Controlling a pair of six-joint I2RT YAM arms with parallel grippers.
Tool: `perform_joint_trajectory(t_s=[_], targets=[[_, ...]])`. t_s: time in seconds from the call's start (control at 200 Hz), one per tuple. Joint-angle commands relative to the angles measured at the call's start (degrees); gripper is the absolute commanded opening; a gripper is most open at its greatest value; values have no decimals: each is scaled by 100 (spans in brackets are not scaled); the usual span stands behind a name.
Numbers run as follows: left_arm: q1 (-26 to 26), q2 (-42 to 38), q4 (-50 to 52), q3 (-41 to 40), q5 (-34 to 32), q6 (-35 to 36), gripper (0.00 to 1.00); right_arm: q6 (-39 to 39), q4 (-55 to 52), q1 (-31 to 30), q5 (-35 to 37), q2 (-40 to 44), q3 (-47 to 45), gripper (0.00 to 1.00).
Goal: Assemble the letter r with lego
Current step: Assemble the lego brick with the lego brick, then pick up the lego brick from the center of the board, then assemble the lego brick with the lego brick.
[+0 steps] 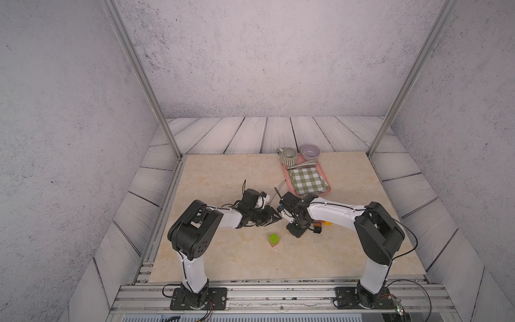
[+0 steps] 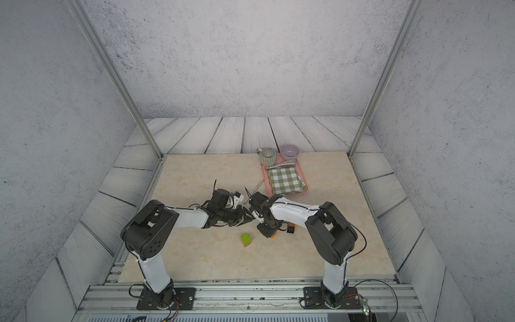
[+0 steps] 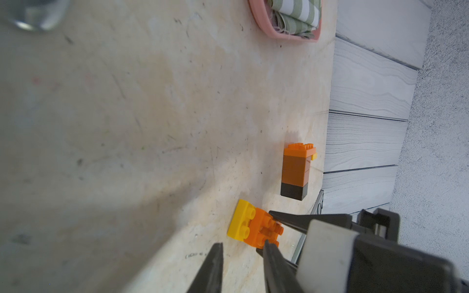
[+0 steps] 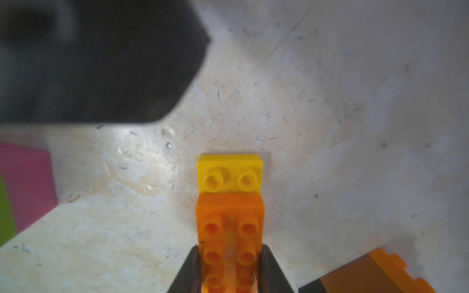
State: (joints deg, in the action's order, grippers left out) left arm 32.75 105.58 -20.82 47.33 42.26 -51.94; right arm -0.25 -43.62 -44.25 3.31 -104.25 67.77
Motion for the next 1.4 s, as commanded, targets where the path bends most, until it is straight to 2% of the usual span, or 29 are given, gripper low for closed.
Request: perform_joint_trajectory(t_s=[0.0,0.265,0.626,0.701,0.821,1.001,1.136,1.261,1.396], targets=[[12,42,-63,-37,19,3,31,-45,-405,-33,117,-144,-81,0],[-206,-310,-254,-418,-249,-137,22,-107,-688,-83,-126,-497,178,0],[-401,-1383,391,-894,-698,142,21,-94,-983,-100,-30,-959,496,0],[-451,-1848,580,-1085,-885,184,21,58,-786,-91,199,-722,380,0],[-480,-2823,1220,-1341,-1242,407,22,320,-224,-69,446,258,76,0],[-480,-3828,1762,-1670,-1335,399,25,383,231,-94,-334,1335,-106,0],[-480,-3969,1393,-2116,-1101,-2,25,803,137,-352,-501,1491,151,0],[-480,-3861,1187,-2534,-1176,-280,22,1488,-338,-693,-338,1173,770,0],[-472,-3515,497,-2905,-988,-460,21,2032,-822,-1124,-358,698,1371,0]])
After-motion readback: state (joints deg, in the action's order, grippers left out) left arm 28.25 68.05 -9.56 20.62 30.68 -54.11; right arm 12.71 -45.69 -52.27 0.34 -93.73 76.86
